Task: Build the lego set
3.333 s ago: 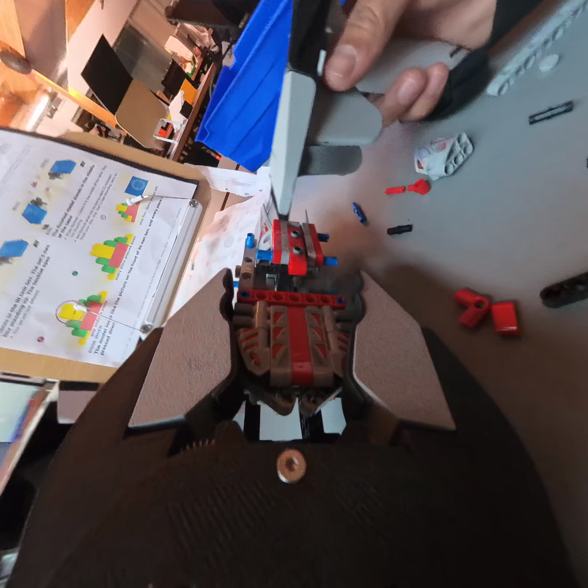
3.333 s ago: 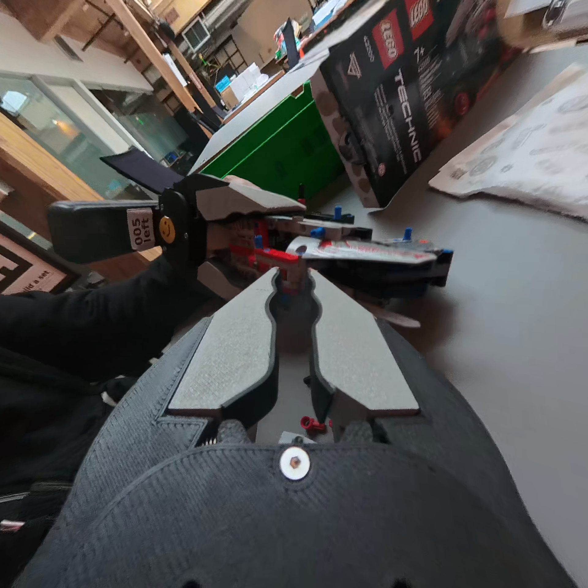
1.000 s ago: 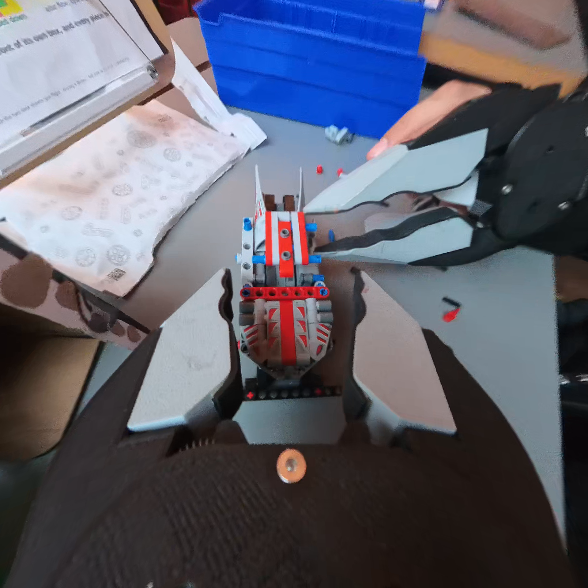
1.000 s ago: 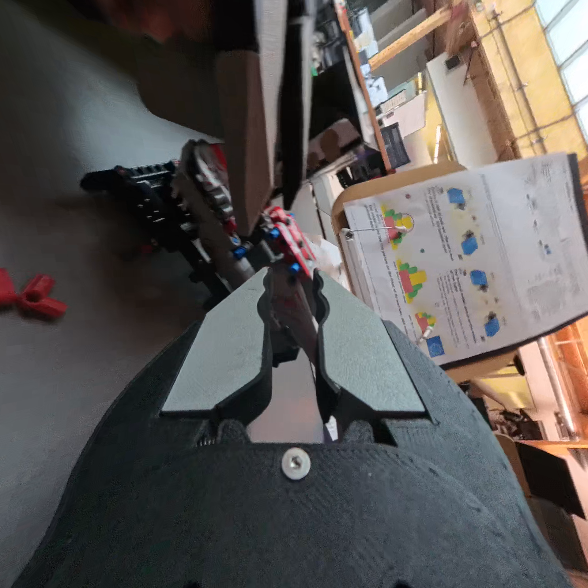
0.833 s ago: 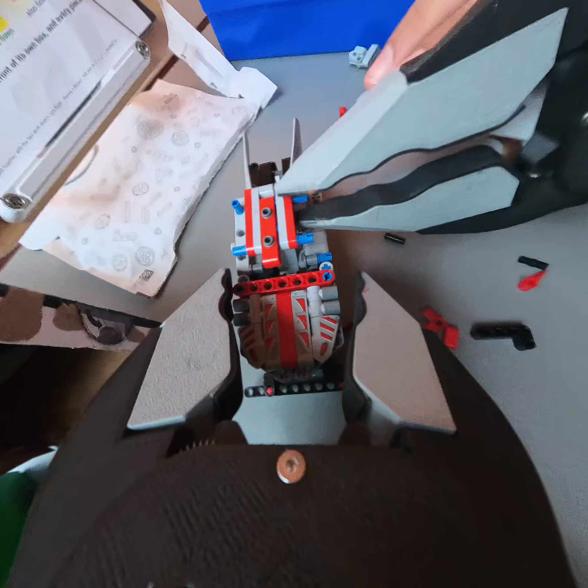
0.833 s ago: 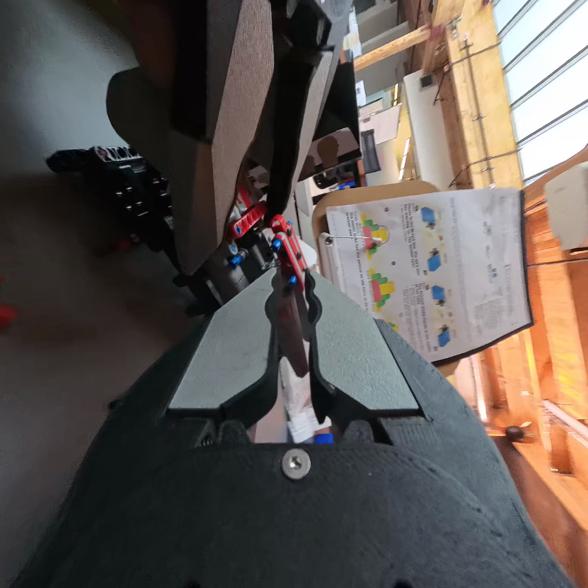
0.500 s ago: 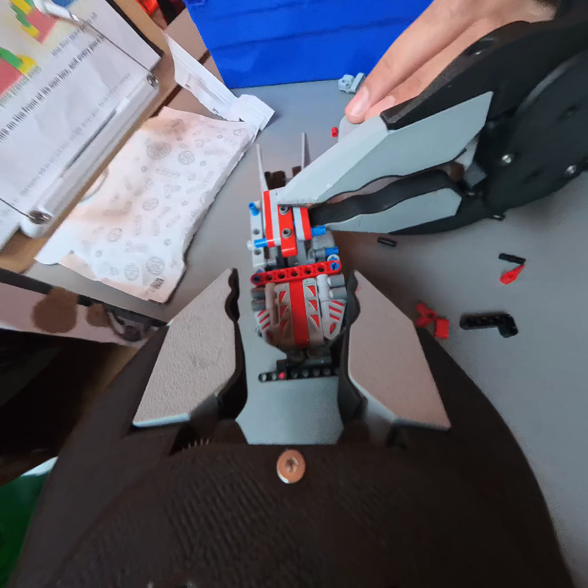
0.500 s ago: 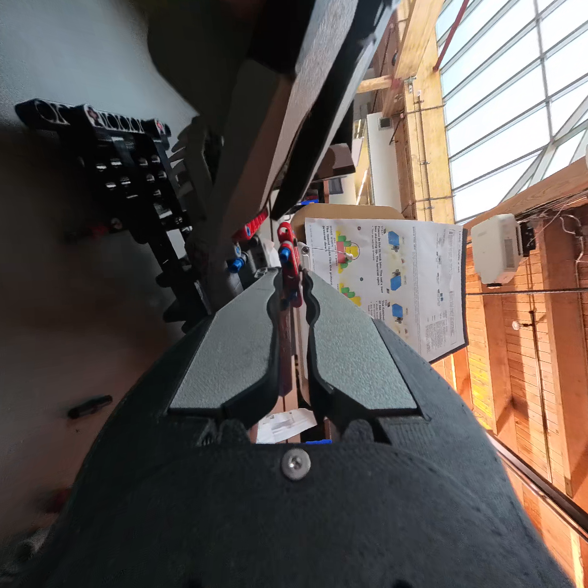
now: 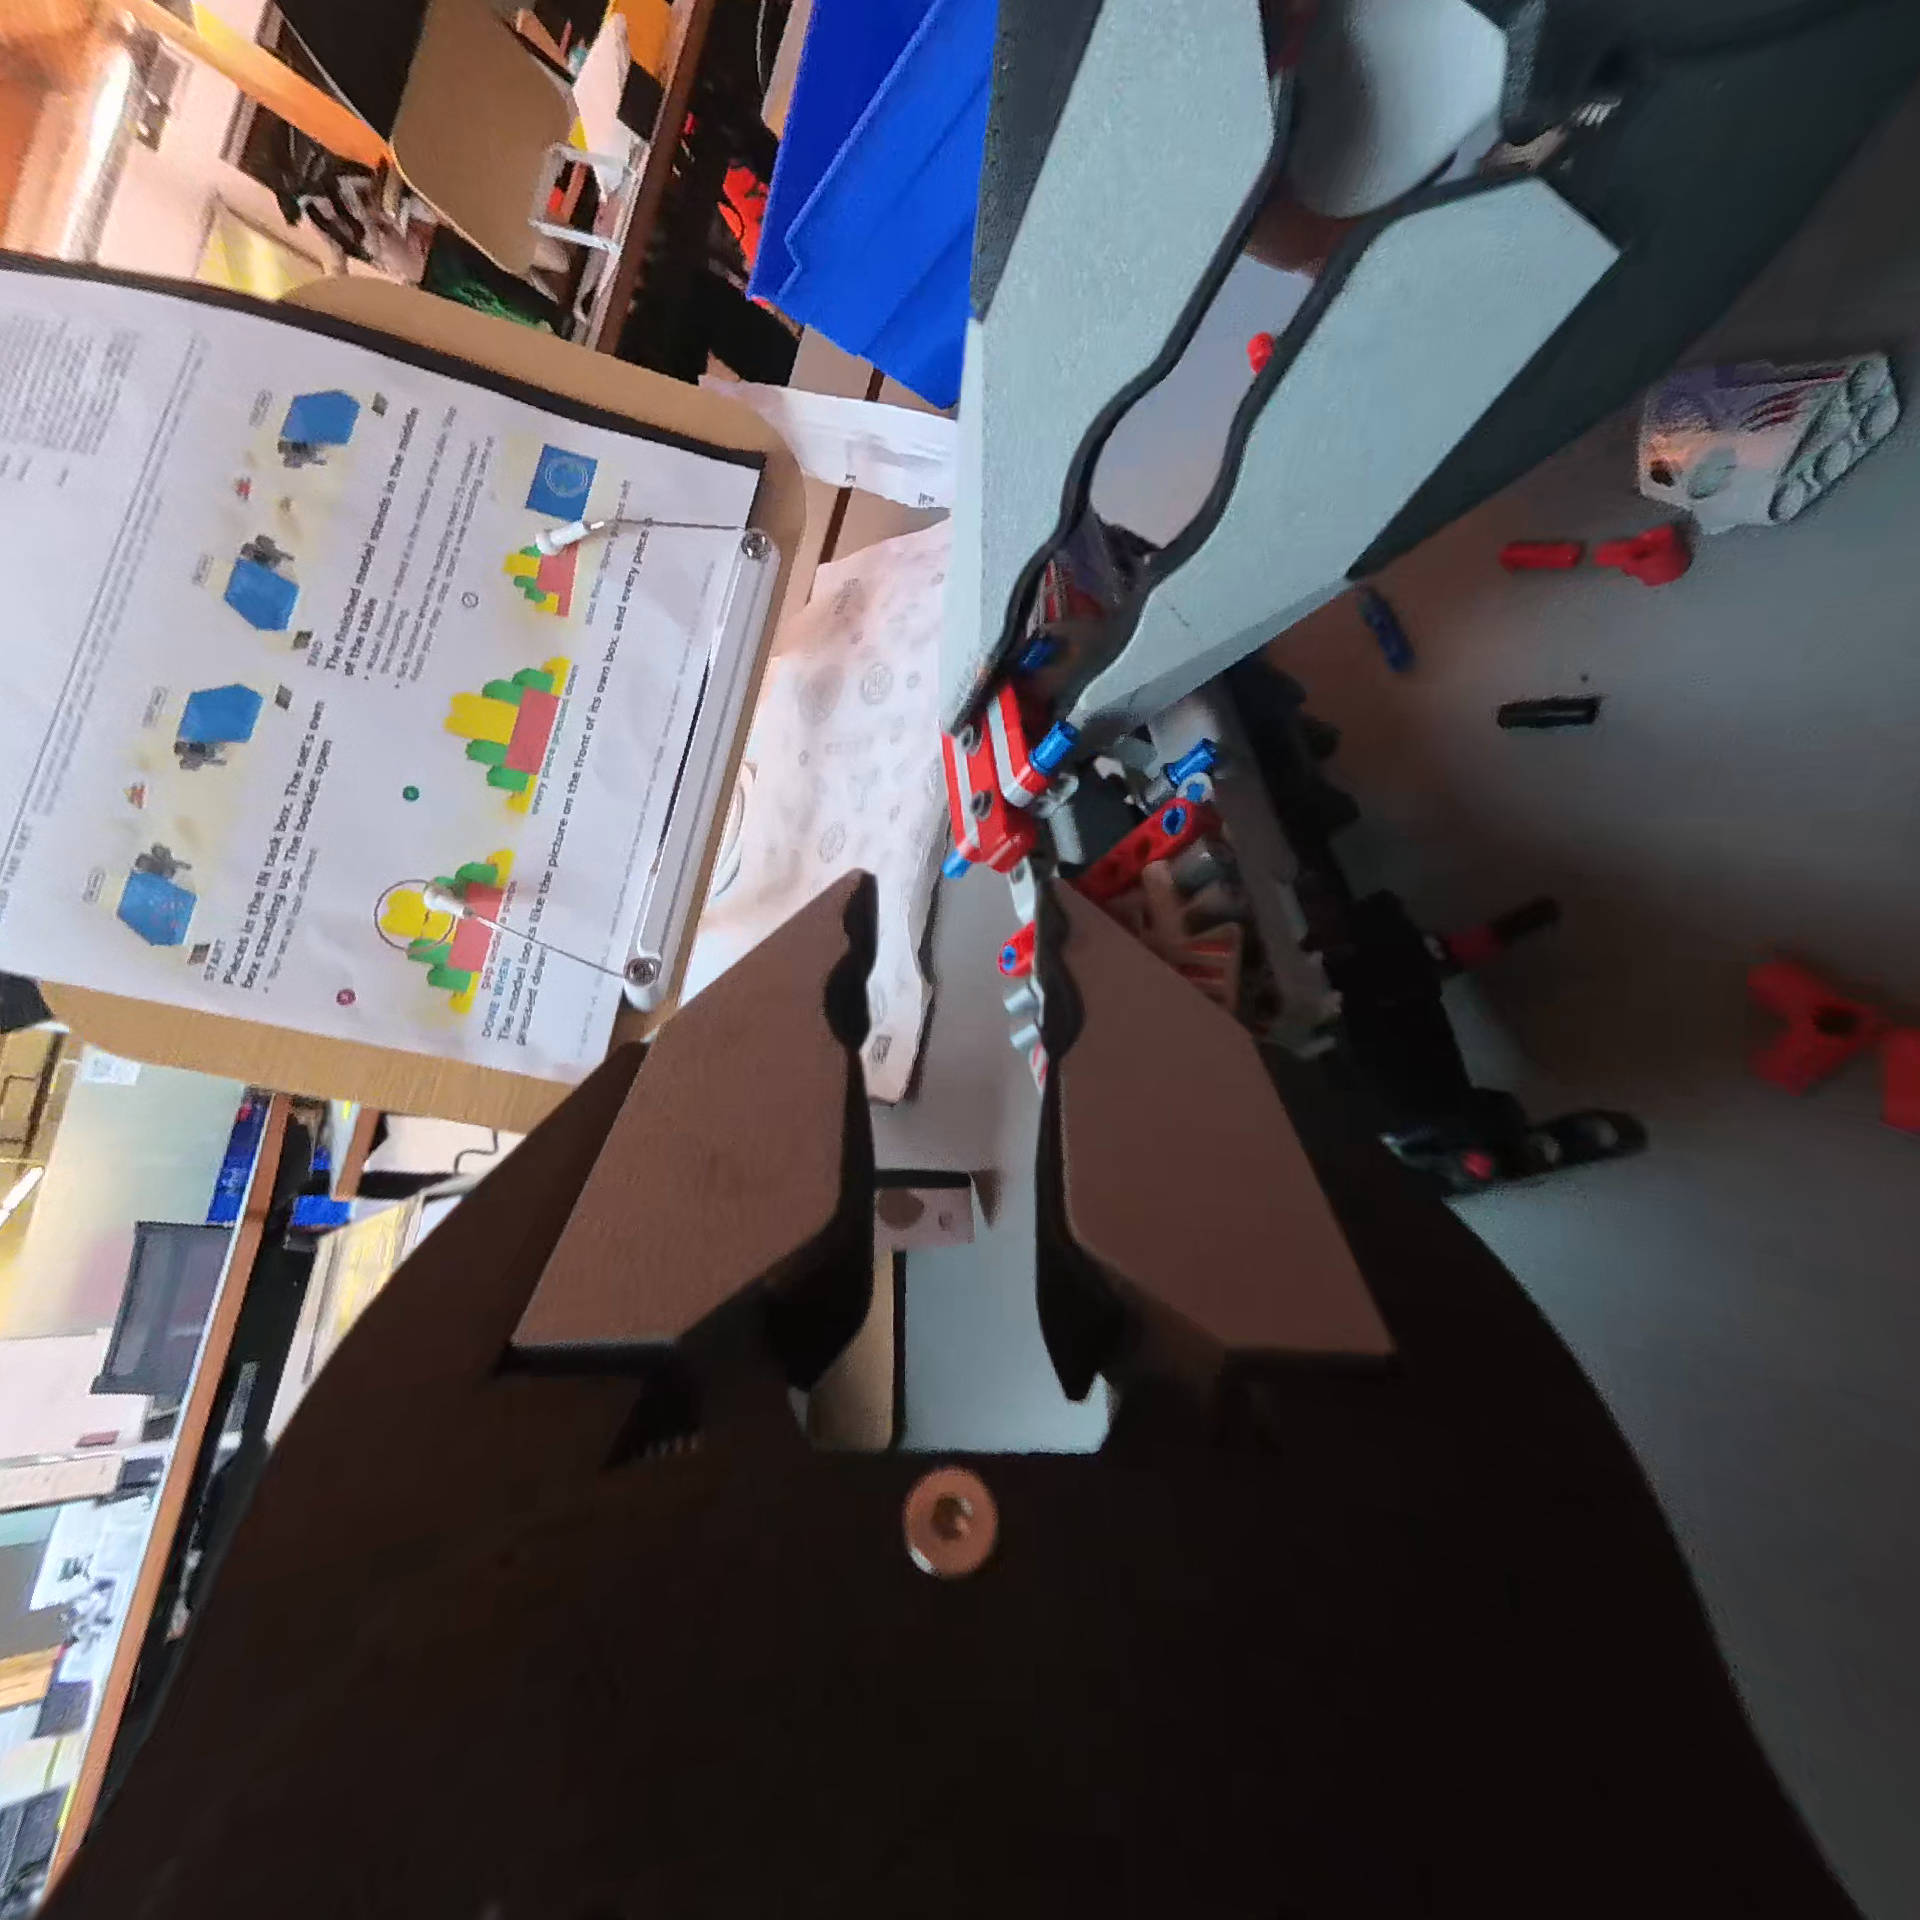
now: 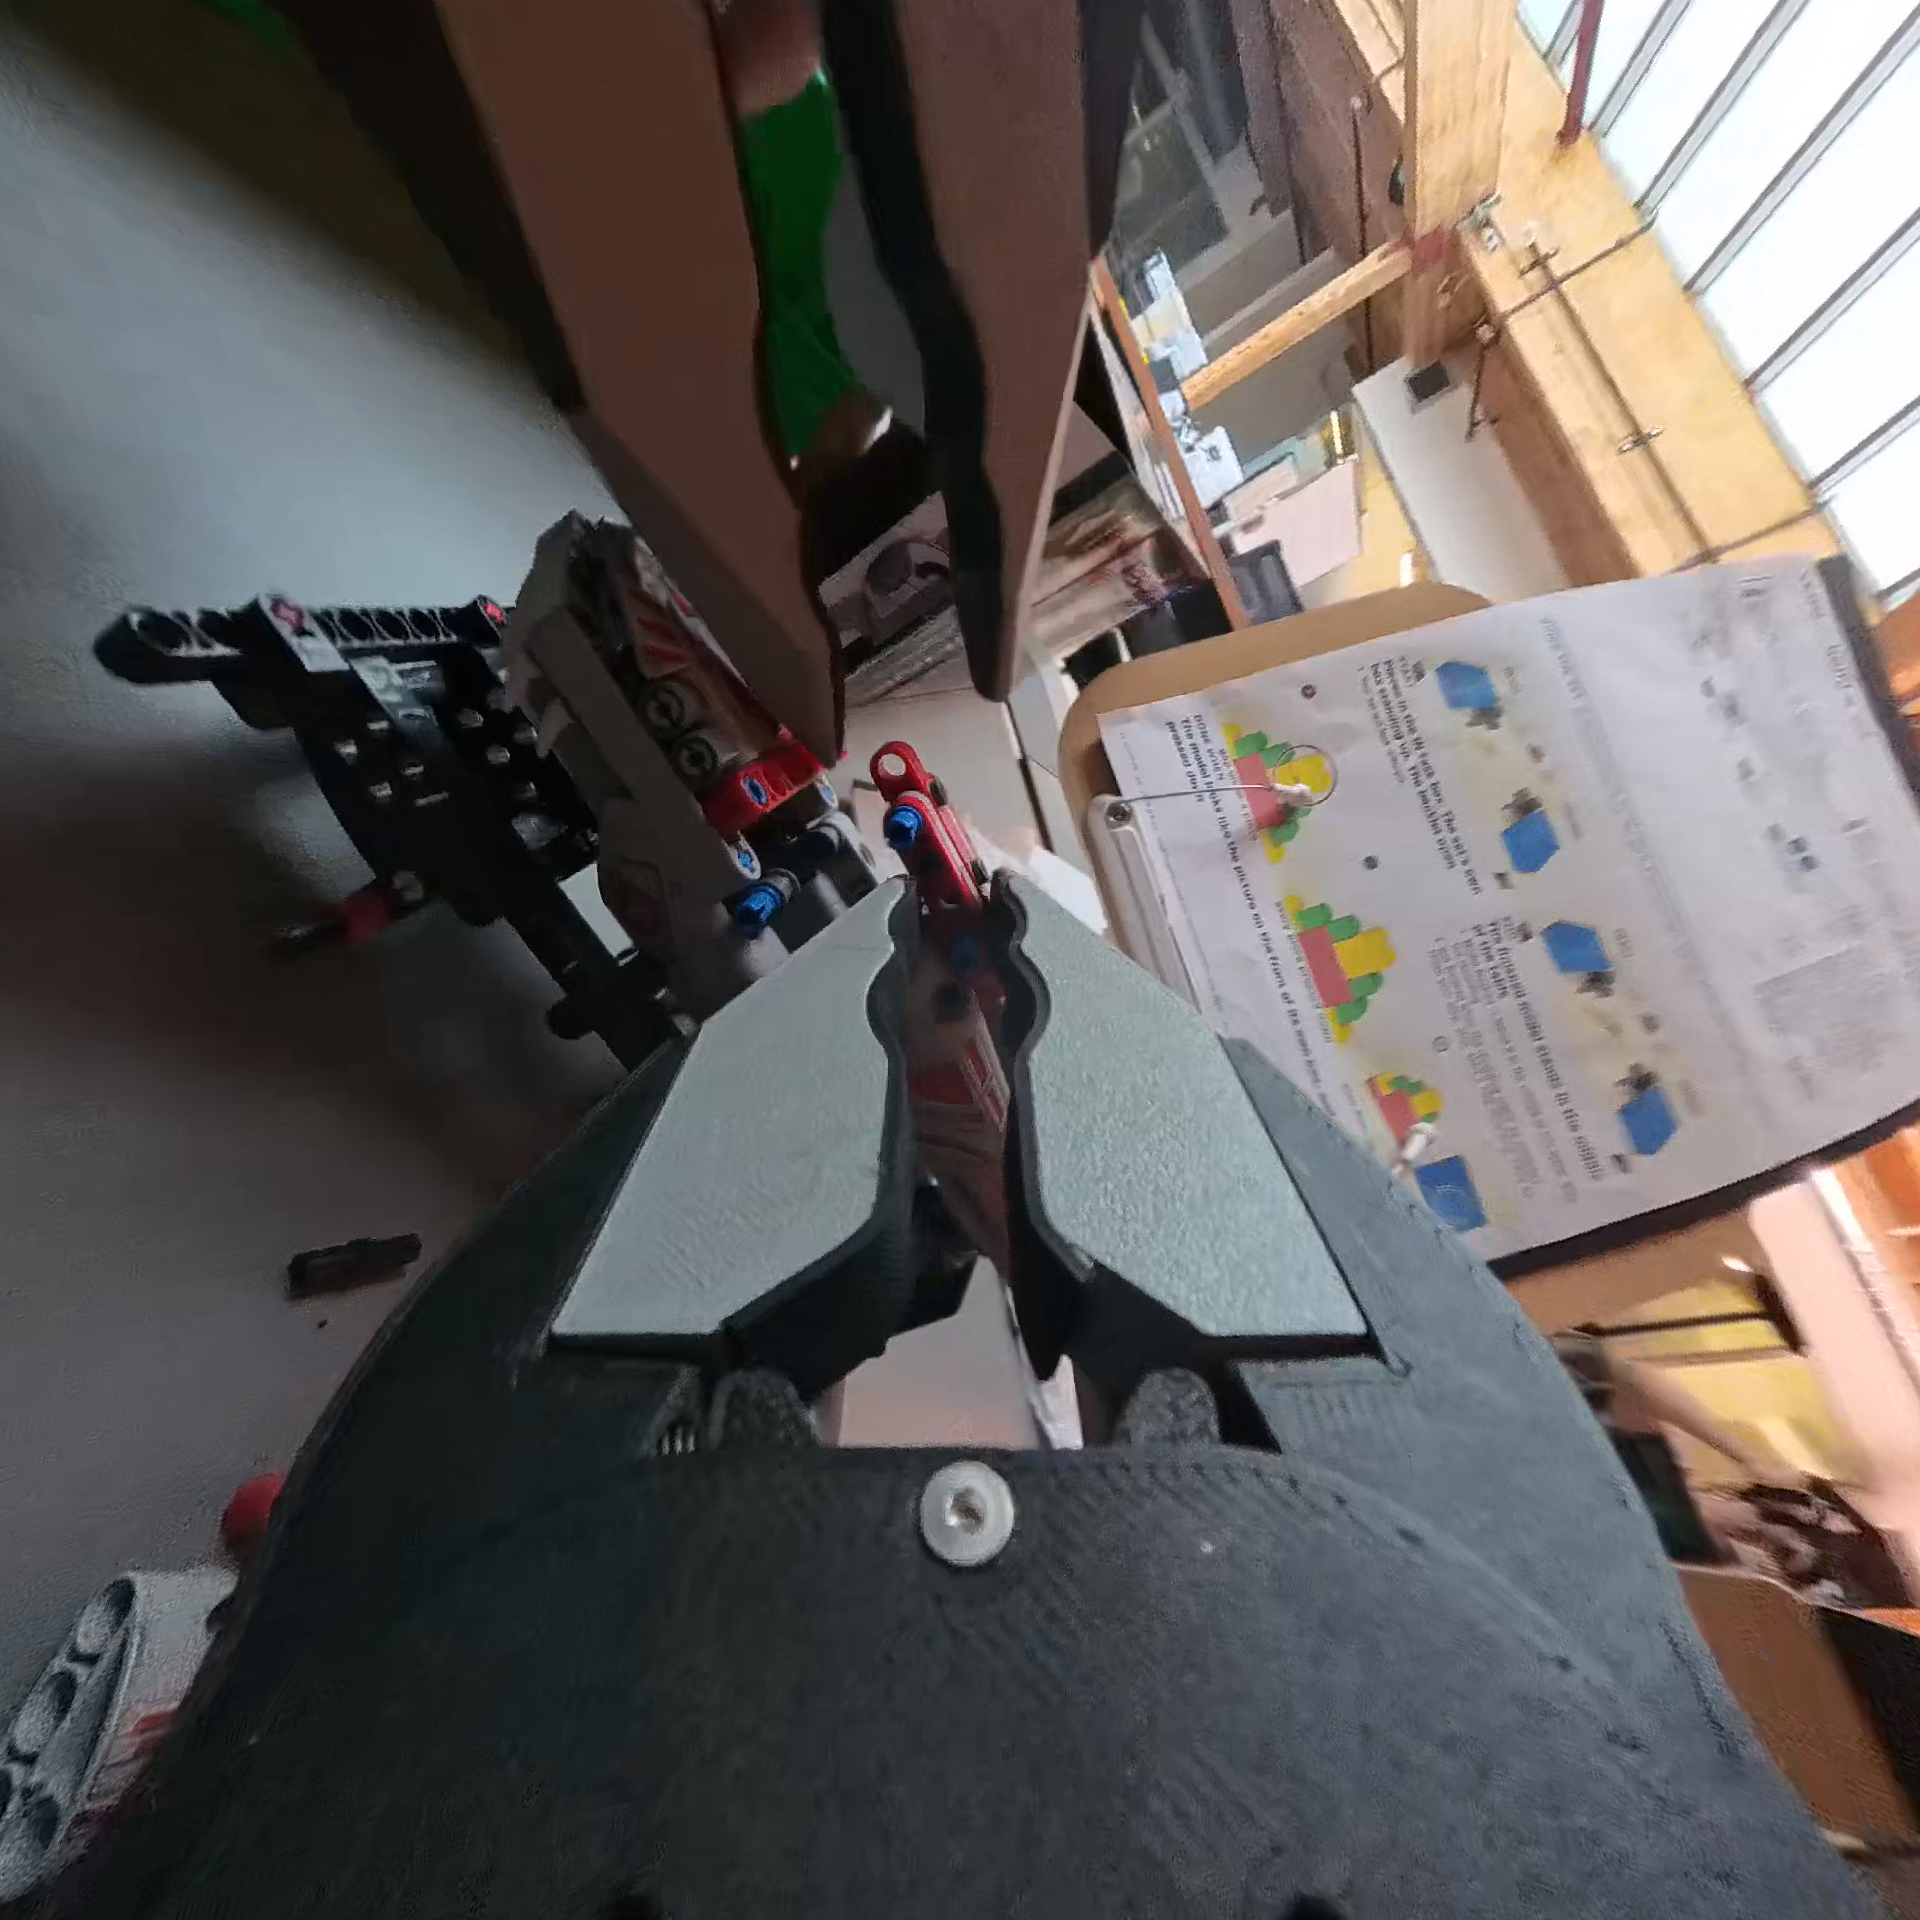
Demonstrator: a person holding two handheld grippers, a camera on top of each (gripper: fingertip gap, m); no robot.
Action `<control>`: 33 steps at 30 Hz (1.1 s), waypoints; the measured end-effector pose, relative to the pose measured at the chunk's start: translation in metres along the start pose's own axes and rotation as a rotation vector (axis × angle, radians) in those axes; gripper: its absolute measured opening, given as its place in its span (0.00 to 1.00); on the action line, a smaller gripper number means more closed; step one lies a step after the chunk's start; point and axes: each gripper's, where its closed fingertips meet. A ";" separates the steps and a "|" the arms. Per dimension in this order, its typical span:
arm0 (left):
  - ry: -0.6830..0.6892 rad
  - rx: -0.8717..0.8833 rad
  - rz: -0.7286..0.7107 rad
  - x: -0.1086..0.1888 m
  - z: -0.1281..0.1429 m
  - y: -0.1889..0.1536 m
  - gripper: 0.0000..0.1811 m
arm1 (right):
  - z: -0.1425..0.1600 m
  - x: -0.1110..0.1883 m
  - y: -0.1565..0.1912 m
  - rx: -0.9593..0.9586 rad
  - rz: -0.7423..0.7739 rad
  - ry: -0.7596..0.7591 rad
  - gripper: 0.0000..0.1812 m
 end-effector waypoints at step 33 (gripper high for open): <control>-0.035 -0.099 -0.041 -0.008 -0.008 -0.006 0.06 | -0.001 0.000 -0.004 0.432 0.209 0.130 0.03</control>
Point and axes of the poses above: each gripper's, where its closed fingertips meet, x back along the fingers, z out of its underside, y = z × x across the jaws, and after that the axes turned 1 degree about -z, right-handed
